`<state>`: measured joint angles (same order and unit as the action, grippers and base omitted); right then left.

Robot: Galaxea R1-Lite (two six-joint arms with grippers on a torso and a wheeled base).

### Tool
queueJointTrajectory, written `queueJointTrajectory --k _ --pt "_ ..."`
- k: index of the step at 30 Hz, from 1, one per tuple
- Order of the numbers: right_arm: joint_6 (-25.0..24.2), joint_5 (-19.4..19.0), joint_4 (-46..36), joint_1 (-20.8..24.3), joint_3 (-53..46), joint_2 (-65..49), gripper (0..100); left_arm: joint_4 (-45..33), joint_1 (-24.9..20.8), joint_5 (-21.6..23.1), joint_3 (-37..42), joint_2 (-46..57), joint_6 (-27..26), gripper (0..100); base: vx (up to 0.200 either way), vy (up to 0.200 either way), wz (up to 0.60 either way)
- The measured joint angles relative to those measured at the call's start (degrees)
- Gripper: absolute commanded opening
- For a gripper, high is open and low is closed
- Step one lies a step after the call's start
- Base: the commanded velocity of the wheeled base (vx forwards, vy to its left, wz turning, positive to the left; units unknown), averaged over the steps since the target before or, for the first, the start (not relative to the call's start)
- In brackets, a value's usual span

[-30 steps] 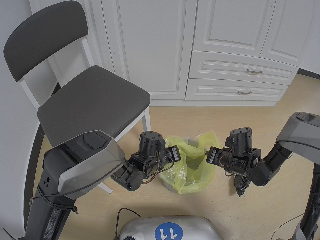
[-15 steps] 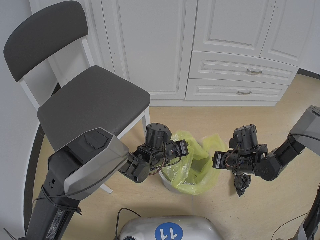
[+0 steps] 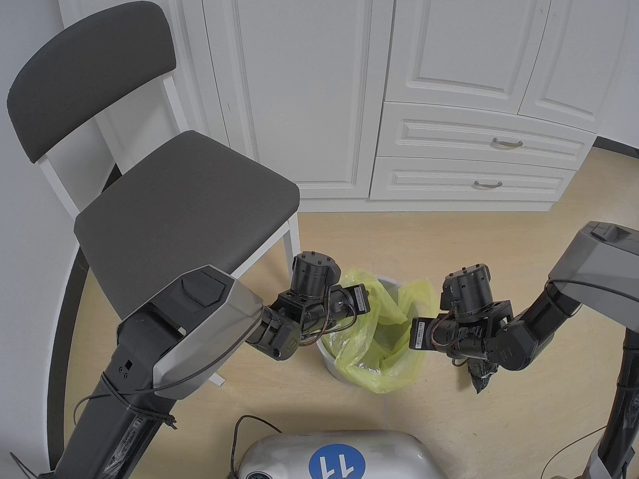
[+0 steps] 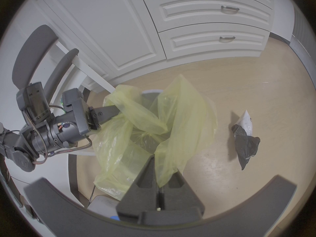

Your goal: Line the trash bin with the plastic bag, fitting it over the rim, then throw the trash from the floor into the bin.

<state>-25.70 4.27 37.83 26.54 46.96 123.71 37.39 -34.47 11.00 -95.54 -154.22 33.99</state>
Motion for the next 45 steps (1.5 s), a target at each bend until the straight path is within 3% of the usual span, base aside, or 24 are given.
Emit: queueJointTrajectory --k 5,11,16,26,35,45 --pt "0.0 0.7 4.5 0.2 0.1 2.3 0 -0.3 0.3 -0.2 -0.6 -0.7 0.0 0 0.0 0.0 0.0" --pt "2.4 1.1 3.8 -0.7 -1.2 1.7 0 0.1 1.2 -0.8 1.0 0.8 -0.2 0 0.0 0.0 0.0" --pt "10.6 2.8 -1.6 -2.6 -2.5 -0.1 0 1.0 2.3 -0.9 7.8 4.9 -0.6 0 0.0 0.0 0.0" --pt "18.6 8.5 -13.4 -4.1 -3.3 -1.8 0 10.2 4.0 -0.9 23.4 13.3 -1.0 0 0.0 0.0 0.0" --pt "16.6 10.0 -11.3 -1.7 -1.8 3.5 0 12.7 5.1 -1.9 30.0 15.1 -2.3 0 0.0 0.0 0.0" --pt "15.9 10.1 -8.7 -1.1 -1.9 6.1 0 12.8 5.6 -3.6 31.1 13.9 -2.6 0 0.0 0.0 0.0"
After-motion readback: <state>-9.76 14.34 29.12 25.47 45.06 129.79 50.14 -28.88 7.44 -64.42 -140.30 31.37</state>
